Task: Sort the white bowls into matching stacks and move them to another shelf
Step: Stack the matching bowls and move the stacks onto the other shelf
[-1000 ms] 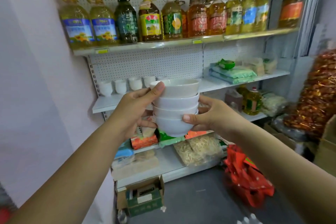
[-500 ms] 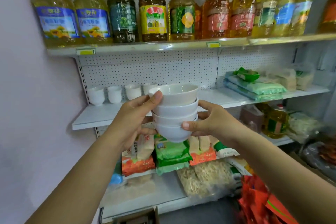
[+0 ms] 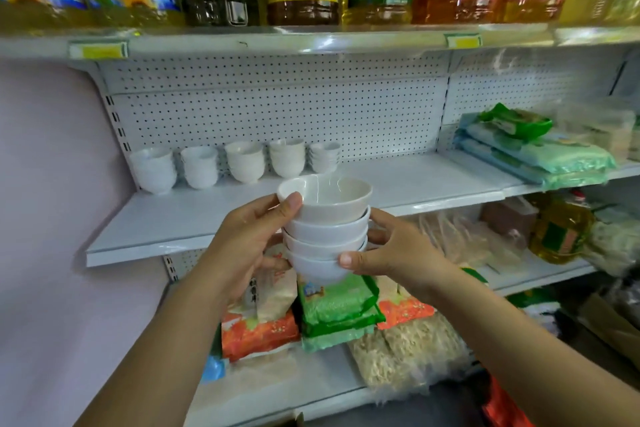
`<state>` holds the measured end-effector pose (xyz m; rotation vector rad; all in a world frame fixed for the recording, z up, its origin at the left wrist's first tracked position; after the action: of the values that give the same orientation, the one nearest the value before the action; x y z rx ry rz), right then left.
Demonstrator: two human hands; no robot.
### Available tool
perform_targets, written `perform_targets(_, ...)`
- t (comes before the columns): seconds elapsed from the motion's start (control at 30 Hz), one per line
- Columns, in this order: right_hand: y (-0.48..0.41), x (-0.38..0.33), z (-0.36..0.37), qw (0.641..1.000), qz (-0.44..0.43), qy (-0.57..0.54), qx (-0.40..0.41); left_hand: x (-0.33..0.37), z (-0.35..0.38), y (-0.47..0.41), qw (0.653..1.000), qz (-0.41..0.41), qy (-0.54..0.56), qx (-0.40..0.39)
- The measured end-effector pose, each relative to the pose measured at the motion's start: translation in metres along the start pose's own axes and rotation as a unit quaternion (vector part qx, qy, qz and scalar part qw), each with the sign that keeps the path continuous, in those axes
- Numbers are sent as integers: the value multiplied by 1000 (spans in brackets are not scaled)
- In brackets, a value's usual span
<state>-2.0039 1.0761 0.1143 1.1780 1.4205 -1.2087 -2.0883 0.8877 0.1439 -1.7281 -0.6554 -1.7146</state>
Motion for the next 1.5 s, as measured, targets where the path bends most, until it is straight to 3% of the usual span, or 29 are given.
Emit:
perform_targets(0.3, -112, 24, -36, 997, -17, -16, 71, -3, -63, -135, 996, -11, -23, -85)
perform_targets(0.8, -196, 92, -170, 993, 13, 35, 110, -73, -40, -318, 990, -42, 5, -133)
perform_targets(1.17, -267, 152, -309, 993, 33, 60, 96, -127, 0, -462, 996, -21, 0, -92)
perform_targets(1.5, -329, 188, -377, 996, 30, 61, 52, -154, 6, -533, 1000, 2, 24, -14)
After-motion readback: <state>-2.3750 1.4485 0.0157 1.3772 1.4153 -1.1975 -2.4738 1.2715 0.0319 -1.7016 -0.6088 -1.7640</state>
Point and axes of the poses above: each hand's wrist, its own y-axis away from the middle knuckle, its own z-axis out of the palm, x = y × z, the point moved 9 cm from there along -y, towards the middle knuckle, and after that the axes turned 14 degrees about -x, right-handed, at the moved point
